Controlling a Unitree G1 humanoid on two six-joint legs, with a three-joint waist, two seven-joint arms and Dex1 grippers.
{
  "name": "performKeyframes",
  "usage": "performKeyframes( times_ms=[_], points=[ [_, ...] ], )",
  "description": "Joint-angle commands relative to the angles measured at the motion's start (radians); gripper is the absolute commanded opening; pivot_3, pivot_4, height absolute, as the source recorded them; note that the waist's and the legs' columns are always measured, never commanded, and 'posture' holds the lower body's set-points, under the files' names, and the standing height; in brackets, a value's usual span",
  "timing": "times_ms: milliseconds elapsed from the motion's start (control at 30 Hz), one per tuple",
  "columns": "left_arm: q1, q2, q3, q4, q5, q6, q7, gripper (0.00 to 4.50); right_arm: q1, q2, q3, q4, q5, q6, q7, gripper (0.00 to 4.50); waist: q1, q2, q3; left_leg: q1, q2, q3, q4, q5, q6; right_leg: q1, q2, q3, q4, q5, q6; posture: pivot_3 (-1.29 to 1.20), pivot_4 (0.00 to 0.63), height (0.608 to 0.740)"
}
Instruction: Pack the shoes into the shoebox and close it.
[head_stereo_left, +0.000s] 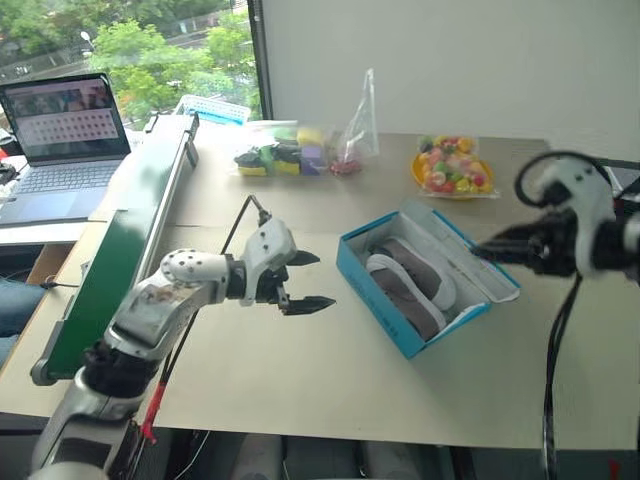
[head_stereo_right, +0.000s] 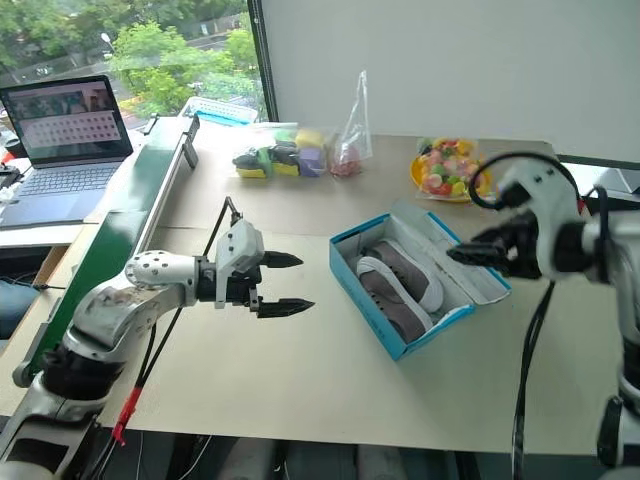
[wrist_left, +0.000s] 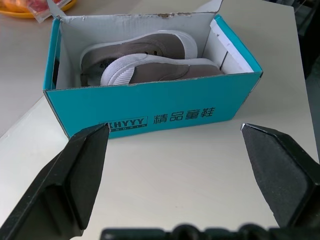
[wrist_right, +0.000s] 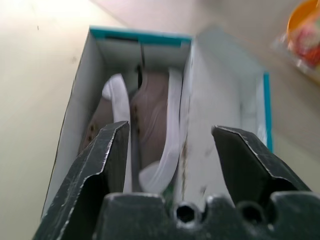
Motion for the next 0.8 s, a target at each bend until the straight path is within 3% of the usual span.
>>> performKeyframes(
  times_ms=[33,167,400,533,800],
  points=[
    [-0.064,-0.008,-0.009,0.048,0.019,-0.048,-0.074,4.5,0.219,0.039,-0.3,-0.171,0.07,0.081,-0.016,1.43,-0.006,0.0,0.0,0.0,0.0,0.0,0.0,0.0,0.0,0.0,0.0,0.001,0.0,0.0,0.0,0.0,0.15,0.74],
    [-0.109,-0.005,-0.024,0.133,0.057,-0.084,-0.132,4.5,0.493,0.234,-0.427,-0.231,0.067,0.01,-0.072,0.02,-0.009,0.0,0.0,0.003,0.001,-0.001,0.0,0.0,0.001,0.004,0.001,-0.001,-0.001,0.0,0.0,0.0,0.15,0.74],
    [-0.141,0.005,0.011,0.16,0.057,-0.057,-0.161,4.5,0.619,0.473,-0.435,-0.05,0.082,-0.187,-0.185,0.01,-0.028,0.002,-0.001,0.005,0.0,0.001,0.001,0.0,0.001,0.005,0.001,0.003,0.0,0.0,0.002,0.0,0.15,0.74],
    [-0.108,0.063,0.046,0.1,0.047,-0.003,-0.161,4.5,0.485,0.639,-0.399,0.232,0.078,-0.373,-0.311,0.01,-0.046,0.002,-0.001,0.006,0.001,0.001,-0.001,0.0,0.001,0.006,0.002,0.003,0.0,0.0,0.001,0.0,0.15,0.74],
    [-0.06,0.117,0.106,0.009,0.018,0.073,-0.136,4.5,0.425,0.669,-0.356,0.524,0.108,-0.609,-0.369,0.01,-0.036,0.007,0.001,0.005,0.001,0.001,-0.002,0.0,0.001,0.005,0.001,0.003,0.0,-0.001,0.002,0.0,0.15,0.74]
  ],
)
